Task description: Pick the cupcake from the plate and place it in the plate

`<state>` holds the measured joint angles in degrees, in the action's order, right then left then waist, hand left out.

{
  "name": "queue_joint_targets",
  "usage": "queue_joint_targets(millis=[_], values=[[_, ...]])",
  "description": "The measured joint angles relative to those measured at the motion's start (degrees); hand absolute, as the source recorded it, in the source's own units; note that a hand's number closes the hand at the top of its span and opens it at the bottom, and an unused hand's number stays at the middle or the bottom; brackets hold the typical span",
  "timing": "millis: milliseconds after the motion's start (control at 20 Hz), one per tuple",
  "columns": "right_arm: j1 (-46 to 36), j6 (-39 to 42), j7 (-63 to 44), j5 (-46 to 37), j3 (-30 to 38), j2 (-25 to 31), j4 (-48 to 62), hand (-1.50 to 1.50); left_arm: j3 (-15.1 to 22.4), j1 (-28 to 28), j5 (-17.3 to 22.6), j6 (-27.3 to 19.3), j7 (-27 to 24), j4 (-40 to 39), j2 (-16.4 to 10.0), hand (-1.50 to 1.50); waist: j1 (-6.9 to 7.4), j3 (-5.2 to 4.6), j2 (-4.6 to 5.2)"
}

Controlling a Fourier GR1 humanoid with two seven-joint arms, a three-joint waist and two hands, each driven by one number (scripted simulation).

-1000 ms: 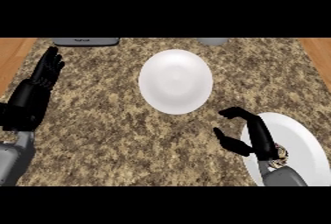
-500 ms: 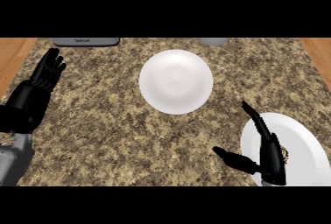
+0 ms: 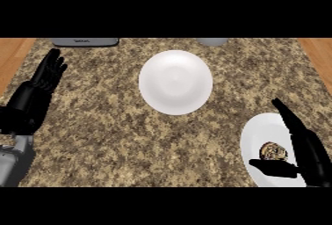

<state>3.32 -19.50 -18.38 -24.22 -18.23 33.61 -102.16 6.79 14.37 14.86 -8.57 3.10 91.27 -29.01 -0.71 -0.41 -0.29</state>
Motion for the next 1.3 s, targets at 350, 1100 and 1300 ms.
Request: queue_joint_targets(millis=[350, 1100, 1300], values=[[-2.4, 18.8, -22.9, 1.6, -2.7, 7.7, -6.3, -1.5, 0.1, 1.1, -0.4, 0.4, 0.3, -0.4, 0.5, 0.0, 0.63, 0.08, 0.23], [-7.8, 33.0, -37.3, -0.1, -3.2, 4.2, -2.7, -1.5, -2.9, 0.9, -2.6, 3.7, 0.7, -0.5, 3.0, 0.0, 0.69, 0.38, 0.3], [-7.7, 34.1, -37.2, -1.7, -2.6, 2.8, 0.2, -1.5, -3.4, 0.7, -3.5, 4.1, 1.6, 0.3, 3.9, 0.0, 0.74, 0.4, 0.29]])
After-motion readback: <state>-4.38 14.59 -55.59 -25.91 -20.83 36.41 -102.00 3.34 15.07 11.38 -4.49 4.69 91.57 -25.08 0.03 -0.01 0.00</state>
